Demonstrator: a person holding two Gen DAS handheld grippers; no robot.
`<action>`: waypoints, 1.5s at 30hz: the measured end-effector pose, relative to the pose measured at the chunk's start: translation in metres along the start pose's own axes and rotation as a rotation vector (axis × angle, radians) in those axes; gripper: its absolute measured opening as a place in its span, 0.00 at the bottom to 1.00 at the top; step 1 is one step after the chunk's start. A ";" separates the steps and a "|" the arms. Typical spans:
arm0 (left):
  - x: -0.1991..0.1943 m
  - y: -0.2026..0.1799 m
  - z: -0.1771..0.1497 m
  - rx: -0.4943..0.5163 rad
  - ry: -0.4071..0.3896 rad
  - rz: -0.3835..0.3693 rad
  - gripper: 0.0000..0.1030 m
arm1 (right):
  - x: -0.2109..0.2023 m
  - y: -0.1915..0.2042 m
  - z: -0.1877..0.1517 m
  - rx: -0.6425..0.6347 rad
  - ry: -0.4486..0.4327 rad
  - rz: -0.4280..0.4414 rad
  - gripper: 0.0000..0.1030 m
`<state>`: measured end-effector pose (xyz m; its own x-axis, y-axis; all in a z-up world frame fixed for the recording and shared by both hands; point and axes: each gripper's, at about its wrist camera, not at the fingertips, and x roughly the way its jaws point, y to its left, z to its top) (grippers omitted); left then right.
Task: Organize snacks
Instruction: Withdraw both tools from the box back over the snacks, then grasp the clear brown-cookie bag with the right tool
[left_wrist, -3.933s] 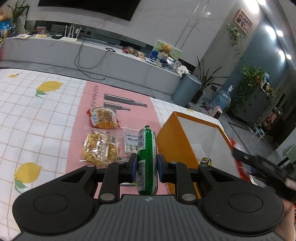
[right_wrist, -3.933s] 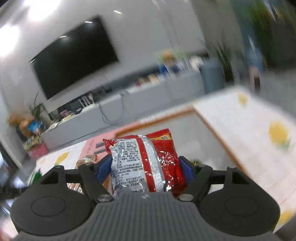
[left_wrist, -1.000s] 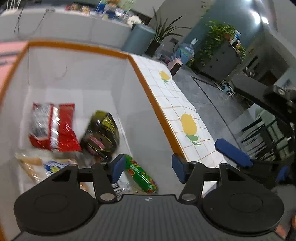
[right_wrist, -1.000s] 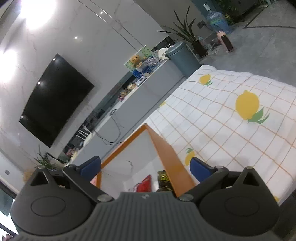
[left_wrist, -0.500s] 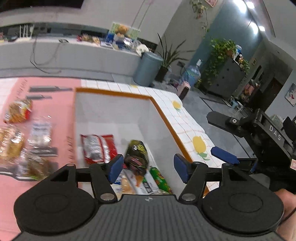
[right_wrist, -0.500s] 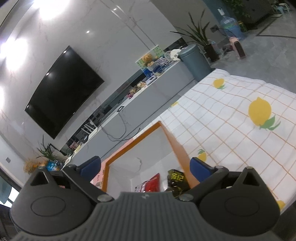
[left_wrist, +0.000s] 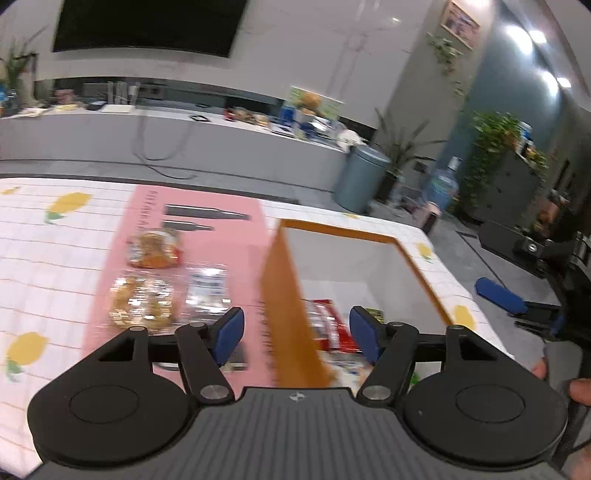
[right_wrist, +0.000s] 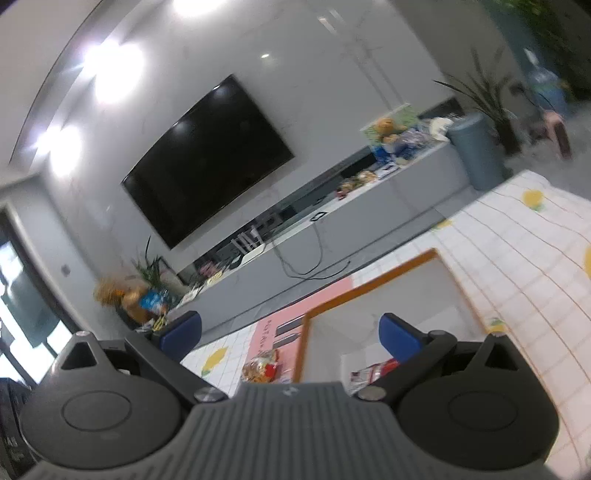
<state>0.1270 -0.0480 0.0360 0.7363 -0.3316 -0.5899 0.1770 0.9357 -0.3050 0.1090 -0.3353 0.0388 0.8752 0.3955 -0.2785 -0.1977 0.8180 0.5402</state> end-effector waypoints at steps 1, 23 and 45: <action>-0.002 0.006 0.000 -0.006 -0.003 0.013 0.75 | 0.004 0.007 -0.003 -0.023 0.006 0.010 0.97; 0.000 0.130 -0.033 -0.109 0.042 0.238 0.75 | 0.081 0.088 -0.086 -0.344 0.074 0.055 0.97; 0.035 0.163 -0.019 -0.156 0.150 0.274 0.75 | 0.209 0.104 -0.185 -0.577 0.300 -0.230 0.97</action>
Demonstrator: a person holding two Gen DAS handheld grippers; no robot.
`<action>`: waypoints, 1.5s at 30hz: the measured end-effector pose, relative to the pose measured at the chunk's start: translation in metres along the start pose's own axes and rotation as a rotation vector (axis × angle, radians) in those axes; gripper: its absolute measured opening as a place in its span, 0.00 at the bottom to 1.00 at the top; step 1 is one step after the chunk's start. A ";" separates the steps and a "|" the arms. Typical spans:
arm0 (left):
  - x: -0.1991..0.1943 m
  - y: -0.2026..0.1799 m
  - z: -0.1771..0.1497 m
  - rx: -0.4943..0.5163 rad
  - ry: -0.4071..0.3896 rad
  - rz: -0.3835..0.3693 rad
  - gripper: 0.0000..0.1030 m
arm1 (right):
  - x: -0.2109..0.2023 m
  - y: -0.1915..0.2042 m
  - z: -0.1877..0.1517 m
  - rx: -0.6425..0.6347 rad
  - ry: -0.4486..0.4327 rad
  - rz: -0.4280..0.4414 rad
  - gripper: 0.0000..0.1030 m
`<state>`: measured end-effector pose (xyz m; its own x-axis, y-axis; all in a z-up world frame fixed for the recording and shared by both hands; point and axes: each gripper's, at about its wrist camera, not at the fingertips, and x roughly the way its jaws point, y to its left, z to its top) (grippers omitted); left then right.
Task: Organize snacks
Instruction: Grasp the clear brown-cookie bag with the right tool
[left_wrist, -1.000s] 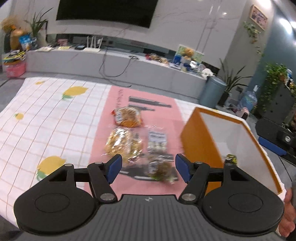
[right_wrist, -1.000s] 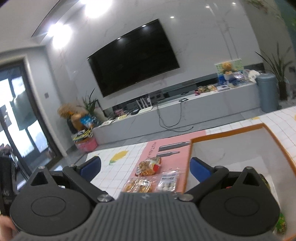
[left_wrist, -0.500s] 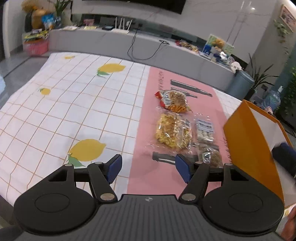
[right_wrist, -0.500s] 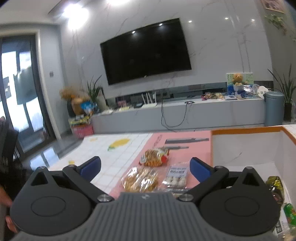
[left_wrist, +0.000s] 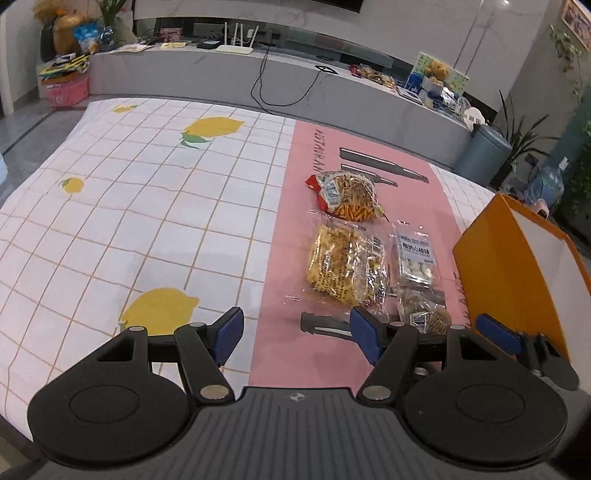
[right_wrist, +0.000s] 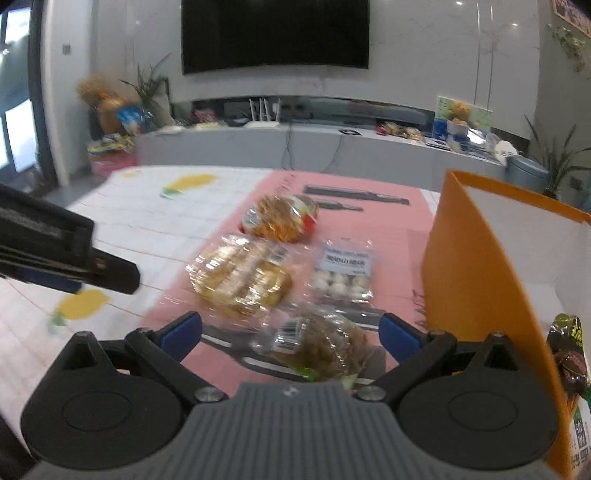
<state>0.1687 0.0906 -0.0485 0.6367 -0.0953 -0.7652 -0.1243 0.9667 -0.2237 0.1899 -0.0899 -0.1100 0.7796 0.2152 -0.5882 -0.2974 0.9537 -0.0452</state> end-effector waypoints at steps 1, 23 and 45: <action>0.001 -0.001 -0.001 0.001 0.002 -0.001 0.75 | 0.005 0.003 -0.001 -0.017 0.011 -0.011 0.97; 0.002 -0.005 -0.007 0.016 0.022 -0.003 0.75 | 0.025 -0.001 -0.010 -0.085 0.069 -0.053 0.54; 0.009 -0.018 0.008 0.027 -0.004 -0.067 0.75 | -0.061 -0.011 -0.002 -0.038 -0.044 0.036 0.53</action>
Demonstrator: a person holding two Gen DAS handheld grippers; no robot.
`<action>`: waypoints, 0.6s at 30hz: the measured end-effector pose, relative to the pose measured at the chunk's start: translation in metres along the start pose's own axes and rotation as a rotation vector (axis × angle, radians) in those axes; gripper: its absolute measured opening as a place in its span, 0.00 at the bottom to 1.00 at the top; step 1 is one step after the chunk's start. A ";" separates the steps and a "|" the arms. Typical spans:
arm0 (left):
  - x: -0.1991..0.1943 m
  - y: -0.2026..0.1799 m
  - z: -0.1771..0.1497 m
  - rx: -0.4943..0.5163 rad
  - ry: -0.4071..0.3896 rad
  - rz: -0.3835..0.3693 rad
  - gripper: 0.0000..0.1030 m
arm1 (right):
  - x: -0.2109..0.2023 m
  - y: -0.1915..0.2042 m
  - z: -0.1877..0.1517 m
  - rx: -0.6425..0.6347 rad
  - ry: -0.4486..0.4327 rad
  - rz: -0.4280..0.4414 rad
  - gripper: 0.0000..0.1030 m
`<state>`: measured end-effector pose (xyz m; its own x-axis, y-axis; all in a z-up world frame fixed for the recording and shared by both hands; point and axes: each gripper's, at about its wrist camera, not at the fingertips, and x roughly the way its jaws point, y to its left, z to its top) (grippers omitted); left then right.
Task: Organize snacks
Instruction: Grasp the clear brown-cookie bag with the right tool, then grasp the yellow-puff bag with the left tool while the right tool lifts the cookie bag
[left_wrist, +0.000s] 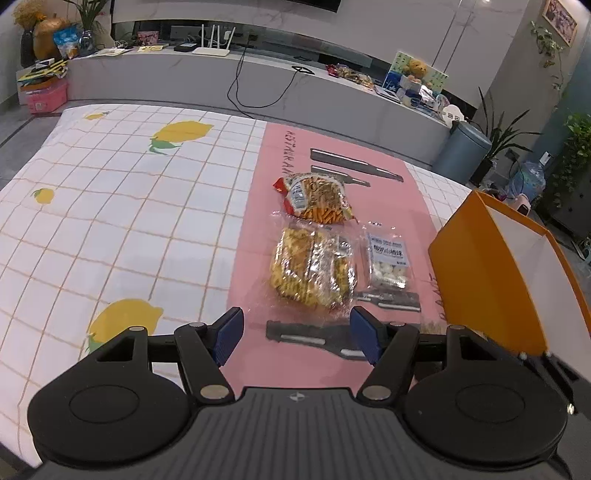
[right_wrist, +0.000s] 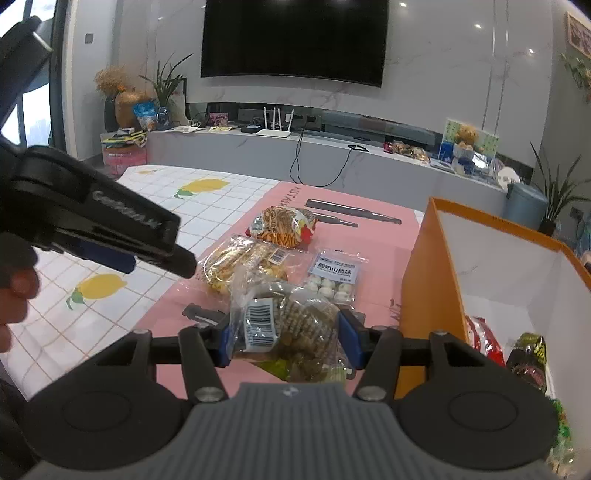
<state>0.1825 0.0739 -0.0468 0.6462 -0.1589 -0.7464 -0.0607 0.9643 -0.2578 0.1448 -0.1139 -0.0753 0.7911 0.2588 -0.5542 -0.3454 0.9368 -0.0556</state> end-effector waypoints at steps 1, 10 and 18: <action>0.002 -0.002 0.002 0.005 -0.004 -0.003 0.75 | 0.000 0.000 0.000 0.007 0.001 0.005 0.53; 0.038 -0.013 0.029 0.031 0.015 -0.014 0.76 | -0.001 0.001 -0.004 0.035 0.013 0.053 0.53; 0.078 -0.032 0.031 0.186 0.028 -0.021 0.78 | -0.007 0.001 -0.005 0.040 0.006 0.062 0.53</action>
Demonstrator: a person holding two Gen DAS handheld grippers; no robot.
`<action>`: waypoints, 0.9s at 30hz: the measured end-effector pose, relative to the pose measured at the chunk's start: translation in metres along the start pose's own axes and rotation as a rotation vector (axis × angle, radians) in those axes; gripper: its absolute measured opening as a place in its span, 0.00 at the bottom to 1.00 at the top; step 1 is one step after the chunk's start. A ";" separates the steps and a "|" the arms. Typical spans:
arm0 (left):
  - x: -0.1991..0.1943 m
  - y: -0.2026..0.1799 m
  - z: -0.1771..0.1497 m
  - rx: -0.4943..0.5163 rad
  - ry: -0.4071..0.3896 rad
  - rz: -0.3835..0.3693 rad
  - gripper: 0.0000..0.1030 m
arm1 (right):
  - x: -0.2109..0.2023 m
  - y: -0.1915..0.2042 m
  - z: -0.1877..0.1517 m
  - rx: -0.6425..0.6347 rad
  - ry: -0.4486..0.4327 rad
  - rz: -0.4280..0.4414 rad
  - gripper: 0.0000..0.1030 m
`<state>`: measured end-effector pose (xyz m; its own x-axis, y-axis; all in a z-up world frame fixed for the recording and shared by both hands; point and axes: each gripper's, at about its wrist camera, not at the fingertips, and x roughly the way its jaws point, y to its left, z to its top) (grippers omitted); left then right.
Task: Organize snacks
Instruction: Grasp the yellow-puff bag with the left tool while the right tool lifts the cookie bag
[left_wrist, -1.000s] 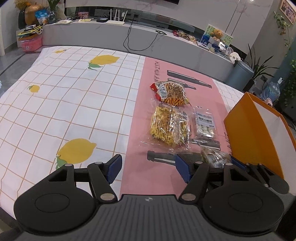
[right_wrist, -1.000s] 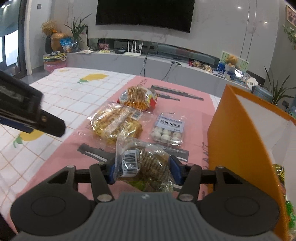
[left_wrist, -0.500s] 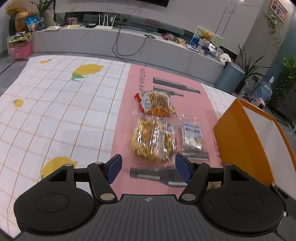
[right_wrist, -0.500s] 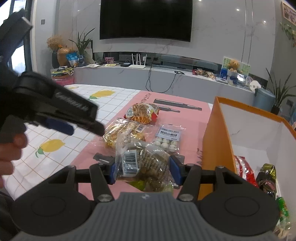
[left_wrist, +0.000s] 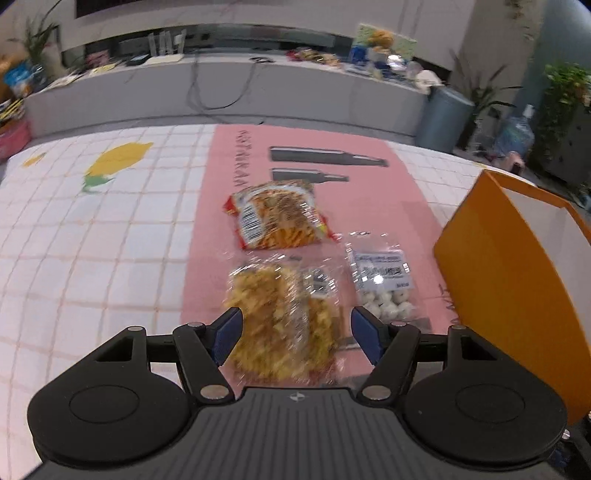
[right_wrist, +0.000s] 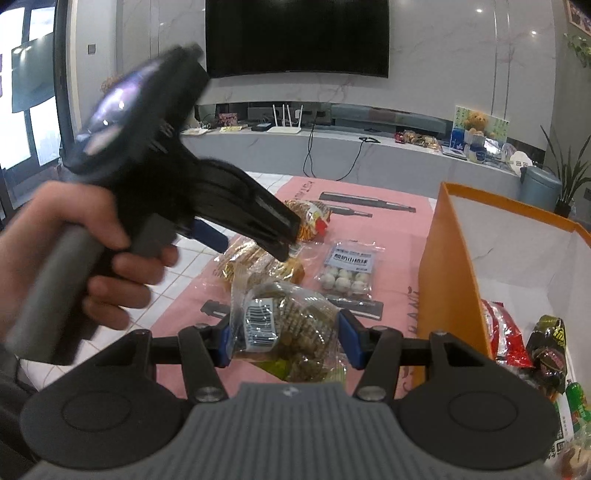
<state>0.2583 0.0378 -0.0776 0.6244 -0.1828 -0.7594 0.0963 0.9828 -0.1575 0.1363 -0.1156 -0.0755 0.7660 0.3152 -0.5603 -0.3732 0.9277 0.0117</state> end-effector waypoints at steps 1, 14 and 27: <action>0.003 -0.001 0.000 0.015 0.003 -0.005 0.79 | -0.001 0.000 0.000 0.005 0.003 0.007 0.53; 0.040 0.002 -0.006 0.033 0.027 0.128 1.00 | -0.002 -0.005 0.000 0.044 0.028 0.013 0.53; 0.027 0.028 -0.008 -0.077 0.013 0.079 0.80 | -0.007 -0.006 -0.002 0.042 0.001 0.021 0.53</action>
<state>0.2714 0.0602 -0.1077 0.6174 -0.1053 -0.7796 -0.0129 0.9895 -0.1438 0.1323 -0.1237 -0.0729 0.7579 0.3347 -0.5600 -0.3669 0.9284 0.0583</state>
